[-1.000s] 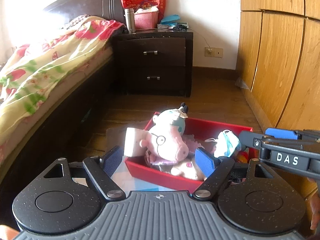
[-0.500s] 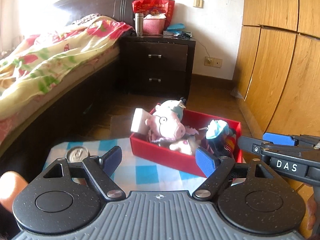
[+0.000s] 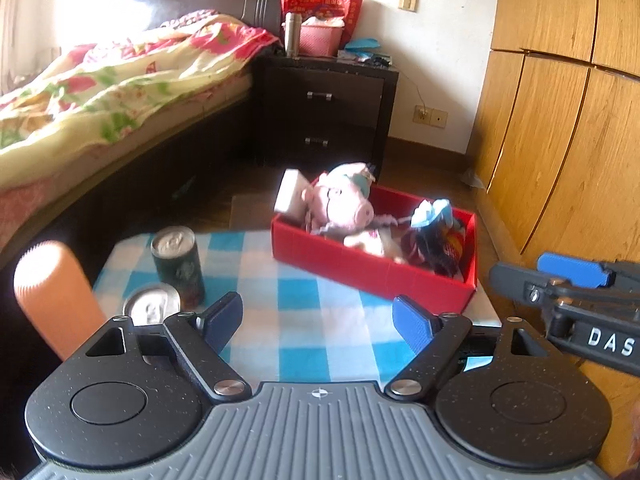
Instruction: Organize soft objects
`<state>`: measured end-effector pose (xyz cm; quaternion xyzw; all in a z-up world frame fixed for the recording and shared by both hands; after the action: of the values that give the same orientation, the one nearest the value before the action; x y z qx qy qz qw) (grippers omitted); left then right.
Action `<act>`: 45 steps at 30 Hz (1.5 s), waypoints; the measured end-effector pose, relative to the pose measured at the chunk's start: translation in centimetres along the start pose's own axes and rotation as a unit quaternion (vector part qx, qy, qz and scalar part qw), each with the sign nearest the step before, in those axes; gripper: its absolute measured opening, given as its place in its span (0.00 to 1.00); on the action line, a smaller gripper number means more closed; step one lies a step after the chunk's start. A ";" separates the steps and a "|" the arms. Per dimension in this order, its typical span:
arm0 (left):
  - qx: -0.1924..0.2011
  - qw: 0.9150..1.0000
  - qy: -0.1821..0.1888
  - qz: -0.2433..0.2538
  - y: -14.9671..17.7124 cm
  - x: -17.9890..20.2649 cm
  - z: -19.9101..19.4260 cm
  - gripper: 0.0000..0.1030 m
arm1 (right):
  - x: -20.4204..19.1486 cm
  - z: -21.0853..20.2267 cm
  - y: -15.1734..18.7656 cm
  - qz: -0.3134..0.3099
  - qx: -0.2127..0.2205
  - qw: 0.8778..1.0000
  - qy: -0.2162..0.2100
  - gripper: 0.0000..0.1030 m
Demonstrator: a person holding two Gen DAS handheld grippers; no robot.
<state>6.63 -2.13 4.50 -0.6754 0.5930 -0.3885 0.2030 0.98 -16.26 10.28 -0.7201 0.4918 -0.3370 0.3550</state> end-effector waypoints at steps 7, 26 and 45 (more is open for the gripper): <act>-0.006 1.000 -0.011 -0.024 1.2 -1.2 -0.3 0.78 | -1.2 -0.2 0.2 -0.033 0.005 0.999 0.021 0.34; -0.011 0.999 -0.024 -0.031 1.4 -1.7 0.5 0.78 | -2.8 0.9 0.9 -0.040 -0.003 0.999 0.011 0.34; -0.005 0.998 -0.045 -0.045 1.4 -2.0 0.7 0.78 | -3.3 0.8 0.6 -0.035 0.003 0.999 0.010 0.34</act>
<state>6.25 -0.65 2.53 -0.7191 0.5545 -0.3632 0.2085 0.43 -13.12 8.89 -0.7326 0.4685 -0.3578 0.3403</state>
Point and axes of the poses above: each gripper's, at about its wrist camera, not at the fingertips, and z roughly the way its jaws point, x to its right, y to its underside, the point moved 7 cm from there along z, roughly the way its jaws point, and after that the axes turned 15 degrees about -z, right-handed, at the moved point
